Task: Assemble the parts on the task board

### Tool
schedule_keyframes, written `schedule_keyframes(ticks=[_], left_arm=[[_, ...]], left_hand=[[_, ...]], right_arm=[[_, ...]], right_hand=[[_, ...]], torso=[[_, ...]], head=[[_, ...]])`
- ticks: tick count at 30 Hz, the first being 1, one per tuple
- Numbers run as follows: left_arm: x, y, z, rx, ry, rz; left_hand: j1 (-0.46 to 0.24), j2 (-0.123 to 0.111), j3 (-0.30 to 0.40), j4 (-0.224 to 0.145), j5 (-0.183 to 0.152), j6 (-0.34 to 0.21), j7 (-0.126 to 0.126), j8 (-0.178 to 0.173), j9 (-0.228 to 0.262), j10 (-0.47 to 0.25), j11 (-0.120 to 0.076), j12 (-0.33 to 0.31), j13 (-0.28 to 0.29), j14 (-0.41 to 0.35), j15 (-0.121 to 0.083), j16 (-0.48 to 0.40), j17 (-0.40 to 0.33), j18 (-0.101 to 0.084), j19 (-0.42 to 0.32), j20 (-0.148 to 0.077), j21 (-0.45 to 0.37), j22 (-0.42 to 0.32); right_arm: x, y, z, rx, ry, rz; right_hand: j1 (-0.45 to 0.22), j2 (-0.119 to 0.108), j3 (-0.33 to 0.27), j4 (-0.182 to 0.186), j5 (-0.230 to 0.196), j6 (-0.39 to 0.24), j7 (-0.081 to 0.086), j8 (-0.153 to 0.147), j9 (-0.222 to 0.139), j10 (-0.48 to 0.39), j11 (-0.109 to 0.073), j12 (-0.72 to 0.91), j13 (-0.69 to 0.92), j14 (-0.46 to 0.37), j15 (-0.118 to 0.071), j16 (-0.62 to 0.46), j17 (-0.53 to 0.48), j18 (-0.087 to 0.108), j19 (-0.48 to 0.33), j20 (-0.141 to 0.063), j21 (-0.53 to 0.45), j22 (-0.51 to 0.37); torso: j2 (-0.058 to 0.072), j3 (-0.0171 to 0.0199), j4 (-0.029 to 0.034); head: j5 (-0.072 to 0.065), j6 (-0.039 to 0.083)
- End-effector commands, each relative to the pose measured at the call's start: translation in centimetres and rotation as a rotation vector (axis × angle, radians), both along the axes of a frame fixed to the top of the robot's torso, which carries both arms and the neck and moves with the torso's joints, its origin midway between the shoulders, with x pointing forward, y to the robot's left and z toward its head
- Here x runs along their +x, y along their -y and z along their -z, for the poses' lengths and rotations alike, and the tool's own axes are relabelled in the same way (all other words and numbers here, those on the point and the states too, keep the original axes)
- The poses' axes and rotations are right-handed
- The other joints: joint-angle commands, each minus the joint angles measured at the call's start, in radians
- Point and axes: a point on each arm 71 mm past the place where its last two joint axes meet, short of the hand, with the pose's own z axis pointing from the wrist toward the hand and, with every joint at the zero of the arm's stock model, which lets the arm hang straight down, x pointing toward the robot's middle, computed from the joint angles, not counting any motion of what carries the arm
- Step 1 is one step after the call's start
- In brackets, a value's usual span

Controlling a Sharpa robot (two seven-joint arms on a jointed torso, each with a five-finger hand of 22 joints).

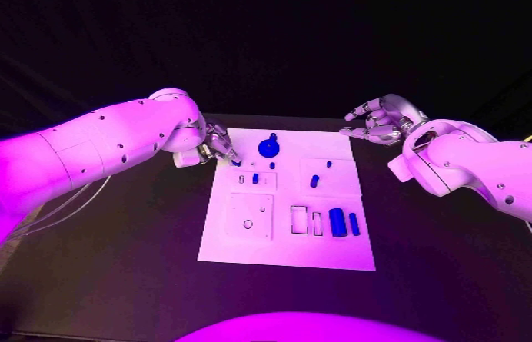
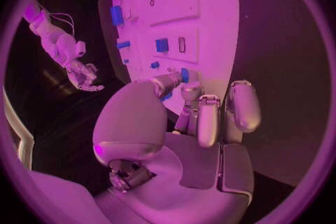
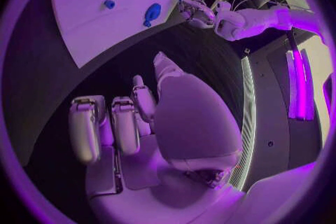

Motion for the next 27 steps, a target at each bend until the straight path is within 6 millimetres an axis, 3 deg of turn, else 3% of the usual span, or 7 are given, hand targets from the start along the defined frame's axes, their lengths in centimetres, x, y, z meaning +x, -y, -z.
schedule_keyframes(ticks=[1, 12, 27], left_arm=[[-0.4, 0.4, -0.2, -0.027, -0.003, 0.006], [-1.9, 0.9, -0.5, -0.062, 0.011, 0.021], [-3.0, 2.0, 0.5, 0.030, 0.082, 0.077]], left_hand=[[-0.006, 0.022, 0.151, -0.048, 0.021, 0.003, -0.017, 0.146, 0.102, 0.034, -0.022, 0.015, 0.019, 0.106, -0.008, 0.005, 0.249, -0.003, 0.000, -0.013, 0.006, 0.024], [-0.101, 0.007, 0.243, -0.110, 0.043, 0.021, -0.027, 0.181, 0.097, 0.075, -0.032, 0.042, 0.058, 0.115, -0.016, 0.018, 0.273, -0.007, 0.017, -0.020, 0.016, 0.045], [-0.146, 0.009, 0.263, -0.123, 0.051, 0.038, -0.037, 0.198, 0.092, 0.101, -0.041, 0.061, 0.086, 0.116, -0.023, 0.019, 0.275, -0.010, 0.029, -0.026, 0.024, 0.060]], right_arm=[[-0.1, 0.0, 0.0, -0.003, -0.001, -0.004], [-0.1, 0.1, 0.0, -0.003, 0.000, -0.003], [-0.1, 0.1, 0.0, -0.003, 0.001, -0.004]], right_hand=[[-0.020, -0.002, 0.025, -0.001, 0.010, -0.005, 0.000, 0.018, 0.008, -0.008, -0.002, -0.006, 0.003, 0.098, -0.009, -0.013, 0.227, -0.023, 0.092, -0.006, -0.006, 0.247], [-0.020, -0.002, 0.025, -0.001, 0.010, -0.005, 0.000, 0.018, 0.008, -0.008, -0.002, -0.006, 0.003, 0.098, -0.009, -0.013, 0.227, -0.023, 0.092, -0.006, -0.006, 0.247], [-0.020, -0.002, 0.025, -0.001, 0.010, -0.005, 0.000, 0.018, 0.008, -0.008, -0.002, -0.006, 0.003, 0.098, -0.009, -0.013, 0.227, -0.023, 0.092, -0.006, -0.006, 0.247]], torso=[[0.000, 0.0007, -0.0001], [0.002, -0.0006, -0.0003], [0.002, -0.0027, -0.0013]], head=[[0.005, 0.001], [0.011, 0.000], [0.015, -0.007]])
